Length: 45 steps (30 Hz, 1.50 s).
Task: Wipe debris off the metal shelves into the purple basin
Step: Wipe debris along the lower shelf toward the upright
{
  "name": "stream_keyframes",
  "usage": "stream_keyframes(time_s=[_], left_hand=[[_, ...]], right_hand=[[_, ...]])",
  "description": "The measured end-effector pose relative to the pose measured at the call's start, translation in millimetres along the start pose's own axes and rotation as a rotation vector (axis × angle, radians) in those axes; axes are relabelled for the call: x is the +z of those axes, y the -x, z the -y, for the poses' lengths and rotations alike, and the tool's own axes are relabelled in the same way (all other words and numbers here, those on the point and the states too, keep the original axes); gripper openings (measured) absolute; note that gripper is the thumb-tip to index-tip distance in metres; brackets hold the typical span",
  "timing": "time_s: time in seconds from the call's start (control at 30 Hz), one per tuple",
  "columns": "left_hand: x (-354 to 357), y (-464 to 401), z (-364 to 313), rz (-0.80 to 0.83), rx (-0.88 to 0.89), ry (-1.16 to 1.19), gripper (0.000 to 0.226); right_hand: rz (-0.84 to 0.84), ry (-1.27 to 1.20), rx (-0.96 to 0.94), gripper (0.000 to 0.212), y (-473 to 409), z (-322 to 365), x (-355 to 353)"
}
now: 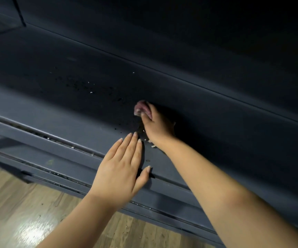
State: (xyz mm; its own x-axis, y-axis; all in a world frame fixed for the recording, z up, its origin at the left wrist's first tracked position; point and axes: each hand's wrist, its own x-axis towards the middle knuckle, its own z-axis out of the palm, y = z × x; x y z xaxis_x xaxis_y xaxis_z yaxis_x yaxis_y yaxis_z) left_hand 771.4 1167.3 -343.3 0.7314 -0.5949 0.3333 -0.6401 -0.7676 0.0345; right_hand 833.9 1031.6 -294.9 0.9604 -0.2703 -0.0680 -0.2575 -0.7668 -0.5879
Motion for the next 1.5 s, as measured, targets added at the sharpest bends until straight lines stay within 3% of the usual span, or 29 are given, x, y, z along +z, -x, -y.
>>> stream_keyframes(time_s=[0.07, 0.17, 0.3, 0.5, 0.67, 0.83, 1.03, 1.2, 1.33, 1.5], left_hand=[[0, 0, 1, 0.001, 0.014, -0.004, 0.070], [-5, 3, 7, -0.006, 0.029, 0.013, 0.066], [-15, 2, 43, -0.090, -0.080, -0.031, 0.061], [-6, 5, 70, -0.009, -0.169, -0.038, 0.072], [-5, 6, 71, -0.030, -0.154, -0.047, 0.066], [-7, 5, 71, -0.041, -0.146, -0.062, 0.065], [-7, 6, 72, -0.034, -0.125, -0.050, 0.066], [-5, 5, 71, -0.042, -0.115, -0.049, 0.064], [-5, 3, 73, -0.041, -0.111, -0.023, 0.068], [-6, 3, 74, -0.034, -0.104, -0.034, 0.068]], right_hand=[[-0.025, -0.073, 0.082, 0.046, 6, -14, -10], [-0.196, 0.061, 0.195, 0.047, 27, -53, -34], [-0.293, 0.095, 0.309, 0.048, 34, -89, -57], [-0.210, 0.159, 0.184, 0.045, 18, -44, -22], [-0.195, 0.346, -0.011, 0.046, 28, 14, 24], [-0.092, 0.133, 0.007, 0.047, 21, 12, 22], [-0.445, 0.238, 0.190, 0.039, 19, -88, -54], [-0.346, 0.291, 0.498, 0.078, 1, -152, -92], [-0.327, 0.260, 0.374, 0.052, -40, -117, -76], [-0.135, 0.115, -0.091, 0.029, -67, -33, -10]])
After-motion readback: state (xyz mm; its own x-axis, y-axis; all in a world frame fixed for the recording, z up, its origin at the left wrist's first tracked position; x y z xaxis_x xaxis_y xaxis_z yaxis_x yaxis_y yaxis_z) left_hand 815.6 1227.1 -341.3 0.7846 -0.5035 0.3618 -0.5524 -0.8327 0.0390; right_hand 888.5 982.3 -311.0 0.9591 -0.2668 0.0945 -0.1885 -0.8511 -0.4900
